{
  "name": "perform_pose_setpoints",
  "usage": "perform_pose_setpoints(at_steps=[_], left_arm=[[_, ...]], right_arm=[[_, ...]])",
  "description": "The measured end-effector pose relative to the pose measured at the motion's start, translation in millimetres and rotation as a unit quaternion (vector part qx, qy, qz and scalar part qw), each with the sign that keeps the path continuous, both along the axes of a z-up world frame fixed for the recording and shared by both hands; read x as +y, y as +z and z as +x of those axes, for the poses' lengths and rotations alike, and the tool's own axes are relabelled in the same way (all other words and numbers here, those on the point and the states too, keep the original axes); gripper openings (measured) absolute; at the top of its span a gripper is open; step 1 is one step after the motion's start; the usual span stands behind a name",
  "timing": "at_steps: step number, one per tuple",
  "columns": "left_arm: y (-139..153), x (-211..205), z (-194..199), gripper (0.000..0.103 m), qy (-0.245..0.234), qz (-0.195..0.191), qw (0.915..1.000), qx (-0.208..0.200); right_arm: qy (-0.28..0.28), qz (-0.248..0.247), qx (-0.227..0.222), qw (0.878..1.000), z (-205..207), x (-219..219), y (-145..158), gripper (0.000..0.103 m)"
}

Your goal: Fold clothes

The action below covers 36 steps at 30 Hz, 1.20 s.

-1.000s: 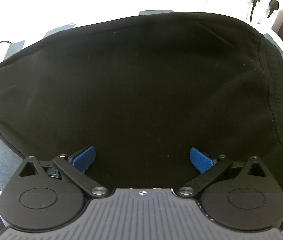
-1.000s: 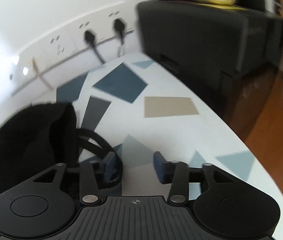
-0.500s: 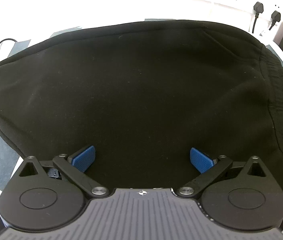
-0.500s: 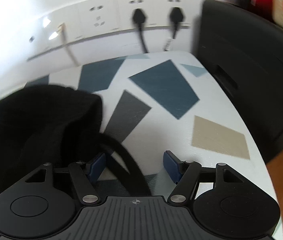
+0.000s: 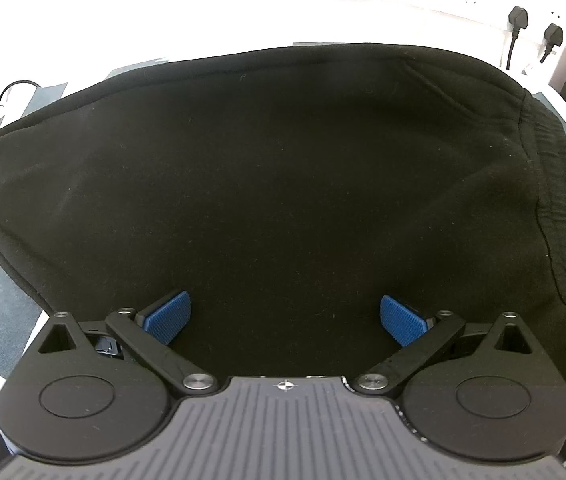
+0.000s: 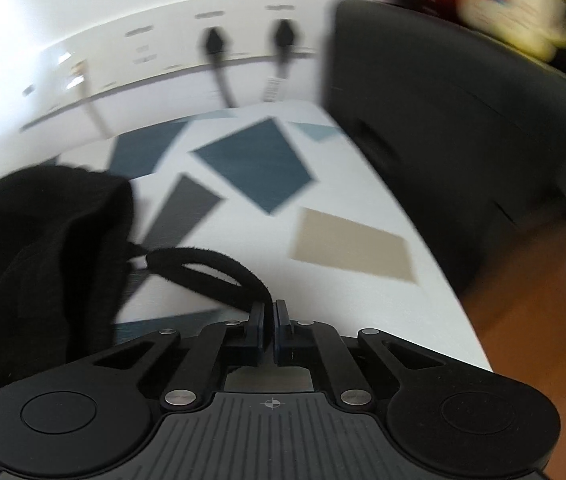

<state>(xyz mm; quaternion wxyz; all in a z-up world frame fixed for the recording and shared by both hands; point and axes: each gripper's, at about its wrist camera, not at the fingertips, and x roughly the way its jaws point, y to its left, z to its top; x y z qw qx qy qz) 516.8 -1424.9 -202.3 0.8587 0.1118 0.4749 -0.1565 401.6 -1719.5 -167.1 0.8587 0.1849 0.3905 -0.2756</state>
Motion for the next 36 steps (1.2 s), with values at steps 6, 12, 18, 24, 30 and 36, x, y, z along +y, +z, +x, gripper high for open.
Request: perform_pose_setpoints(at_steps=[6,12,18,24,30,36], left_arm=[[0,8,3,0.103,-0.012,-0.018,0.9997,0.014],[15,30,5,0.102,-0.016,-0.075,0.9965,0.032],[36,80,15,0.102,0.065,-0.087,0.994,0.014],[37,125,31,0.102,0.157,-0.08,0.9842,0.015],[32,126,20,0.102,0.143,-0.078,0.9865,0.02],[24,118,11,0.102,0.125,-0.059,0.9902,0.022]], right_arm=[[-0.069,0.021,-0.088,0.993,-38,0,27,0.002],[0.025,0.03,-0.217,0.975,-42,28,87,0.002],[0.195,0.081,-0.243,0.947,-7,94,111,0.003],[0.338,0.145,-0.122,0.922,33,182,71,0.028],[0.262,0.12,-0.164,0.944,27,161,71,0.059],[0.056,0.109,-0.148,0.981,37,79,39,0.052]])
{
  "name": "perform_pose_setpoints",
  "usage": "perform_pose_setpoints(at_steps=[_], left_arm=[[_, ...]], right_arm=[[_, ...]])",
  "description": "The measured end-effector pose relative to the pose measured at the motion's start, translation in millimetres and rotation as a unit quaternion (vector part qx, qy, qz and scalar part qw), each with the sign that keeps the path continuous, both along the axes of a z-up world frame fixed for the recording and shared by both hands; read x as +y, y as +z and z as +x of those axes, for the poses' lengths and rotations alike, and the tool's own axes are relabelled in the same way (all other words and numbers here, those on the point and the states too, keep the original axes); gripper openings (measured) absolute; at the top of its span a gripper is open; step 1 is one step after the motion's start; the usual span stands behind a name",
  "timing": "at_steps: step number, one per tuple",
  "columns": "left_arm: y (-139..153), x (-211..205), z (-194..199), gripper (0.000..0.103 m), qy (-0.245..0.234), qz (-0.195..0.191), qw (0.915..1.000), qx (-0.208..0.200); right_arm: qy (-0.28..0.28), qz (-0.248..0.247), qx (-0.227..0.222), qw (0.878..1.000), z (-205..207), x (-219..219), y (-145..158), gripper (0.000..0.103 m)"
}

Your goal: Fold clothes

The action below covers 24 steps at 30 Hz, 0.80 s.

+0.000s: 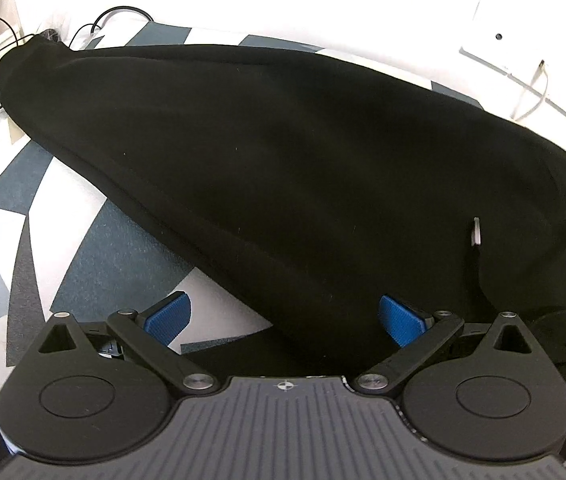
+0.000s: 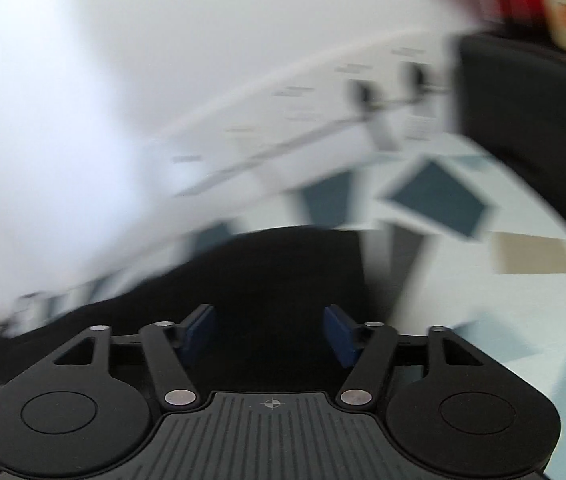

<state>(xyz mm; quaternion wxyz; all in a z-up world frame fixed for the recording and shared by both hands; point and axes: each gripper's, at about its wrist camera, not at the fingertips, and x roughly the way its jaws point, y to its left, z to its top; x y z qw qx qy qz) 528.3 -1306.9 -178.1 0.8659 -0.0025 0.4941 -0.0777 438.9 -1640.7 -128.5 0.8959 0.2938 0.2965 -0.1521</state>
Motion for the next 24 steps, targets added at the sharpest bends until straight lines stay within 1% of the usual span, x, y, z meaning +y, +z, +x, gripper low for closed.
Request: perform_pose_setpoints(at_steps=[1,2,4,5,7,8,9,10,11,12,13,14,15,16,17,18,20,23,24], left_arm=[[-1,-1,-1,0.102,-0.002,0.003,1.0,0.0],[-3,-3,-1,0.102,-0.003,0.007,1.0,0.001],[-6,-6,1,0.103,-0.005,0.012,0.9999,0.002],[-7,-7,0,0.103,-0.005,0.015,0.9999,0.0],[-8,-10,0,0.103,-0.006,0.021,0.9997,-0.006],[-5,-13,-4,0.103,-0.008,0.026,0.9996,-0.009],[-4,-16,-6,0.103,-0.01,0.031,0.9994,-0.012],[-4,-18,-7,0.103,-0.011,0.034,0.9993,-0.015],[-5,-21,-7,0.103,-0.011,0.036,0.9992,-0.015],[-6,-23,-6,0.103,-0.01,0.038,0.9991,-0.015],[-7,-25,-5,0.103,-0.006,0.037,0.9992,-0.012],[-7,-30,-3,0.103,-0.006,0.035,0.9994,-0.007],[-8,-34,-2,0.103,-0.005,0.033,0.9994,-0.002],[-8,-39,0,0.103,-0.005,0.031,0.9995,0.002],[-9,-43,2,0.103,-0.004,0.029,0.9996,0.007],[-9,-48,4,0.103,-0.004,0.027,0.9996,0.012],[-8,-68,6,0.103,-0.024,0.033,0.9991,0.009],[-8,-98,5,0.103,-0.056,0.036,0.9978,0.001],[-8,-108,4,0.103,-0.068,0.029,0.9972,0.001]], right_arm=[[-0.013,0.002,0.013,1.0,3,-11,-7,0.05],[-0.026,0.004,0.026,0.999,7,-21,-13,0.05],[-0.021,0.014,0.034,0.999,17,-27,-23,0.05],[-0.017,0.017,0.039,0.999,21,-29,-27,0.047],[0.016,0.032,0.031,0.999,31,-27,-31,0.034],[0.037,0.028,0.027,0.999,39,-21,-33,0.037],[0.059,0.012,0.026,0.998,43,-14,-33,0.04],[0.069,0.005,0.033,0.997,49,-12,-36,0.052],[0.08,-0.003,0.041,0.996,54,-9,-39,0.051],[0.089,-0.01,0.048,0.995,60,-6,-42,0.045],[0.078,-0.003,0.051,0.996,62,-11,-45,0.023],[0.067,0.003,0.054,0.996,65,-17,-48,0.011],[0.046,0.004,0.058,0.997,66,-23,-51,0.006],[0.025,0.005,0.061,0.998,67,-30,-54,0.005],[0.019,-0.003,0.059,0.998,68,-34,-55,0.005],[0.012,-0.021,0.063,0.998,70,-34,-55,0.005],[0.005,-0.048,0.065,0.997,70,-39,-55,0.005],[-0.013,-0.04,0.064,0.997,66,-64,-59,0.005],[-0.018,-0.038,0.065,0.997,64,-75,-59,0.005]])
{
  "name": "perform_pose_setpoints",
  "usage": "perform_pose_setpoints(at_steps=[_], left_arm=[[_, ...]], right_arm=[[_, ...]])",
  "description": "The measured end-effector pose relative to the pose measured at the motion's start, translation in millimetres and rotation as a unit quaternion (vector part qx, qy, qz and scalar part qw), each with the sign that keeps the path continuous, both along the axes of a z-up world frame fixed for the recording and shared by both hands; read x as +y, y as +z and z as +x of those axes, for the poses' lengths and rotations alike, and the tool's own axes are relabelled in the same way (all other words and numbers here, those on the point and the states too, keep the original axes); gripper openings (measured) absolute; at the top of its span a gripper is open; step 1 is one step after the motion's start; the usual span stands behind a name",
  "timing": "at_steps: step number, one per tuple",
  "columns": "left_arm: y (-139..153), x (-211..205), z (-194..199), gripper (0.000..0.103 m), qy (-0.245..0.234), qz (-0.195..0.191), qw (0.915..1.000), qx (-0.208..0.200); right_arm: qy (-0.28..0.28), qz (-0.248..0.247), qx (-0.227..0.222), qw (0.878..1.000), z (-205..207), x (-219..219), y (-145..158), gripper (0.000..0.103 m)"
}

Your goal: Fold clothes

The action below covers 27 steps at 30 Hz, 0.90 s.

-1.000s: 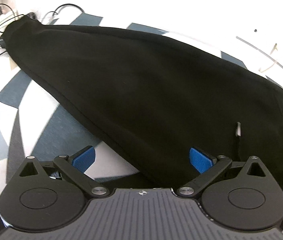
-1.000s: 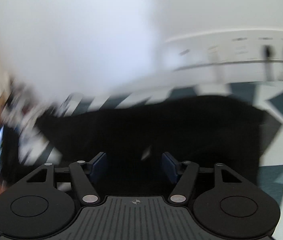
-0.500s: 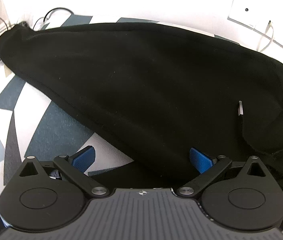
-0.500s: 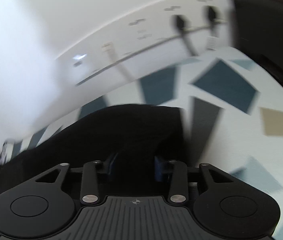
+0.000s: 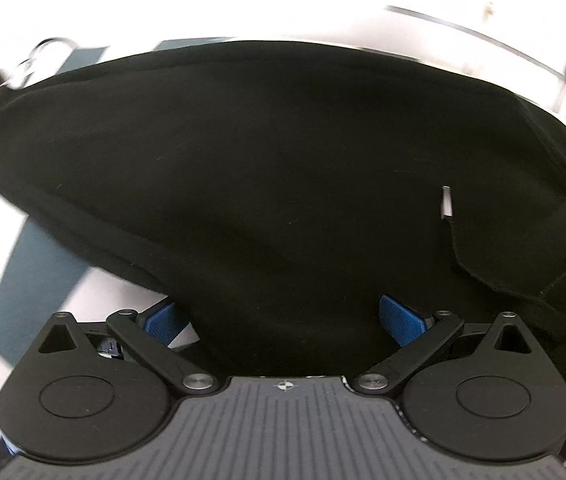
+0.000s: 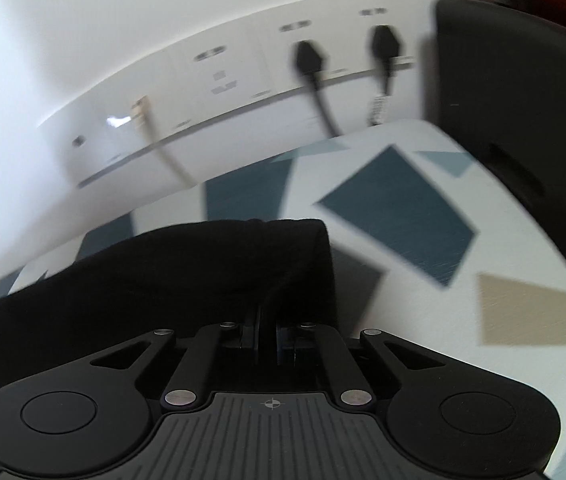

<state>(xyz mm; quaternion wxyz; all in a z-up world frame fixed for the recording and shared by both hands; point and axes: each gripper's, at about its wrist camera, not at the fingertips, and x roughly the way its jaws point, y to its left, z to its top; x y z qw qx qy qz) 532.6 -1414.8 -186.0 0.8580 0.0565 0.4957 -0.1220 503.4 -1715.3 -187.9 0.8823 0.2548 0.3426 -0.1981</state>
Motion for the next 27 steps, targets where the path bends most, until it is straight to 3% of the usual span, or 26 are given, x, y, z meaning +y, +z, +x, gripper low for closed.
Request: perform_pose_setpoints(at_steps=[6,10,12,14,16,18,21,25,27], left_arm=[[3,-59,-12,0.103,-0.11,-0.046,0.9928,-0.001],[5,-72,-19,0.103,-0.14,-0.065,0.988,0.006],[5,-64,-17,0.103,-0.142,-0.076,0.9869,0.006],[6,-54,-17,0.103,-0.136,-0.083,0.9872,0.007],[7,-43,-10,0.103,-0.122,-0.097,0.9878,0.011],[14,-31,-13,0.102,-0.1,-0.112,0.9886,-0.002],[32,-9,-18,0.102,-0.074,-0.123,0.9887,-0.044],[54,12,-27,0.102,-0.086,-0.114,0.9866,-0.079],[63,22,-31,0.102,-0.084,-0.107,0.9863,-0.093]], right_arm=[[-0.069,-0.06,0.035,0.995,-13,-68,9,0.005],[-0.08,-0.095,0.079,0.989,-18,-88,6,0.01],[-0.078,-0.111,0.086,0.987,-20,-83,7,0.023],[-0.081,-0.127,0.084,0.985,-21,-75,11,0.055],[-0.069,-0.126,0.058,0.988,-23,-67,19,0.063],[-0.065,-0.137,0.05,0.987,-21,-58,27,0.08],[-0.058,-0.151,0.035,0.986,-18,-44,34,0.085],[-0.06,-0.171,0.001,0.983,-28,-16,49,0.101],[-0.069,-0.193,-0.008,0.979,-36,1,57,0.102]])
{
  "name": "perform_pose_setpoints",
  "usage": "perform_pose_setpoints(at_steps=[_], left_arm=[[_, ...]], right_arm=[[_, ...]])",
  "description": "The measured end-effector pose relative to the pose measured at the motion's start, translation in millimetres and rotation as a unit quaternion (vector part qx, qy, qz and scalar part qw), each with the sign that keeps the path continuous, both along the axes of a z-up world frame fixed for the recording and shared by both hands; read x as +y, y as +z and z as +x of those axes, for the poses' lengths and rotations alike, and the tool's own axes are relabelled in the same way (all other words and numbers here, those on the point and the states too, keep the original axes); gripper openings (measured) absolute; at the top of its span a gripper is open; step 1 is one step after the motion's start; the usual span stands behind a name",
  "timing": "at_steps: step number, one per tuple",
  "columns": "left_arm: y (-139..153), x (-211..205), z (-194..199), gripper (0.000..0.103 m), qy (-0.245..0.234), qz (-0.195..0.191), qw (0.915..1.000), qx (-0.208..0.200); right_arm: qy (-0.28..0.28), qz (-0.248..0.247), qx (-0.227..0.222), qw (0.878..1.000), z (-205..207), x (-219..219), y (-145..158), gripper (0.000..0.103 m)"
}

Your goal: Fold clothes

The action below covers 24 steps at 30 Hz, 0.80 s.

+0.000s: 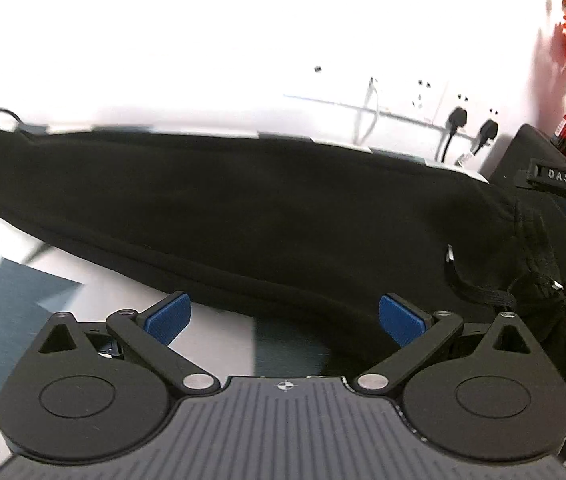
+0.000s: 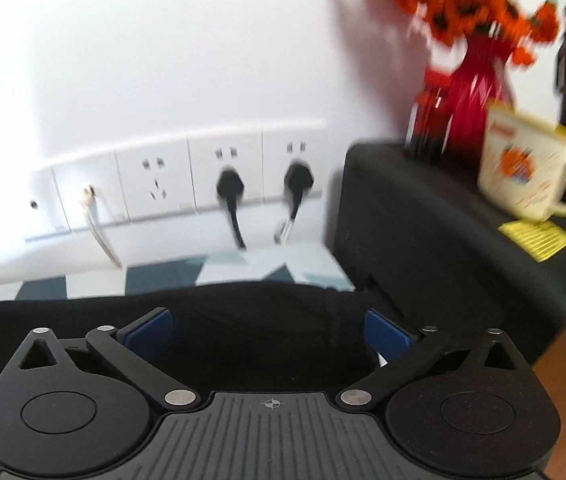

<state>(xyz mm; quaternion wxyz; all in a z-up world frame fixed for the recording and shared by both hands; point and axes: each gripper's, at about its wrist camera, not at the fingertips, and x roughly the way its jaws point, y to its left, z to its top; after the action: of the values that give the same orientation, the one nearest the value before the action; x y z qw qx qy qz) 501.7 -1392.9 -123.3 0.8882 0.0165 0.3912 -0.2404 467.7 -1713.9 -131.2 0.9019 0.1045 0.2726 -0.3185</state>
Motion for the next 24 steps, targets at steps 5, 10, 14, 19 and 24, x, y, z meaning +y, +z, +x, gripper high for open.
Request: perform_pose_setpoints(at_steps=[5,10,14,19,24], left_arm=[[10,43,-17,0.102,0.015,-0.022,0.9995,-0.014],[5,100,-52,0.102,0.003,-0.048,0.9983,-0.033],[-10,133,-85,0.102,-0.014,-0.06,0.9978,-0.026],[-22,175,-130,0.102,-0.06,-0.066,0.9956,-0.027],[-28,210,-164,0.102,-0.079,-0.033,0.9949,-0.053]], right_arm=[[-0.01,-0.063,0.041,0.997,-23,55,8,0.102],[0.021,-0.063,0.068,0.996,-70,114,-2,0.102],[0.062,-0.048,0.085,0.993,-100,161,-8,0.102],[0.067,-0.009,0.08,0.994,-122,216,-5,0.102],[0.097,0.039,0.08,0.991,-145,265,-11,0.102]])
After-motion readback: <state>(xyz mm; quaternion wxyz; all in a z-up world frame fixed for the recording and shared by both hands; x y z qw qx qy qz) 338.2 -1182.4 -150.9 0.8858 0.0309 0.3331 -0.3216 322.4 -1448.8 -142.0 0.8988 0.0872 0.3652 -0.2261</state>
